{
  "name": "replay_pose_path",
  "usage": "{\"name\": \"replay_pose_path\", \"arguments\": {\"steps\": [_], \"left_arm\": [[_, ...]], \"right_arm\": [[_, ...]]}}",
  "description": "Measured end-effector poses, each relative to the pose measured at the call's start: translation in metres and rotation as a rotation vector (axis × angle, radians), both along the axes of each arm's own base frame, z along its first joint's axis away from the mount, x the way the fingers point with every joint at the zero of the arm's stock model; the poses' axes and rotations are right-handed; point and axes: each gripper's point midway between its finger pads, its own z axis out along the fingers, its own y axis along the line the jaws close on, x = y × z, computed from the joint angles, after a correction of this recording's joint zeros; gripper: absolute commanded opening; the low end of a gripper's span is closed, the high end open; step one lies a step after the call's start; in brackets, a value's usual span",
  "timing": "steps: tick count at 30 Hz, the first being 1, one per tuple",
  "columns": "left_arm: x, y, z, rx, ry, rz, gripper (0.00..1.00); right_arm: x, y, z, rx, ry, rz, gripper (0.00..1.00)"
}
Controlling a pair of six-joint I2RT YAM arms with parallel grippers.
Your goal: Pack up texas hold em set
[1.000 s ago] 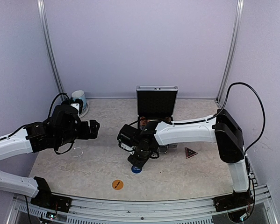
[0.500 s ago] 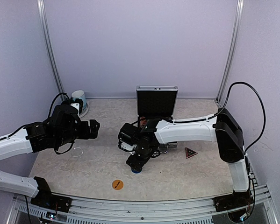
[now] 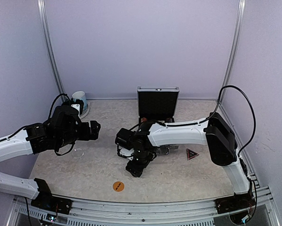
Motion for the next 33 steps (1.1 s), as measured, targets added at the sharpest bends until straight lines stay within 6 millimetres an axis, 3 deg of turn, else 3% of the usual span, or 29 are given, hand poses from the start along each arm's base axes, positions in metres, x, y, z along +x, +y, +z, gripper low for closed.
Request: {"name": "replay_pose_path", "arguments": {"steps": [10, 18, 33], "left_arm": [[0.001, 0.001, 0.001, -0.003, -0.004, 0.003, 0.99], [0.002, 0.001, 0.001, -0.003, -0.005, 0.005, 0.99], [0.002, 0.001, 0.001, -0.003, -0.004, 0.005, 0.99]], "right_arm": [[-0.004, 0.01, -0.003, -0.032, 0.002, 0.03, 0.64], [-0.008, 0.011, -0.004, -0.037, 0.0, 0.038, 0.49], [0.003, 0.009, 0.001, -0.045, -0.047, 0.012, 0.47]]}}
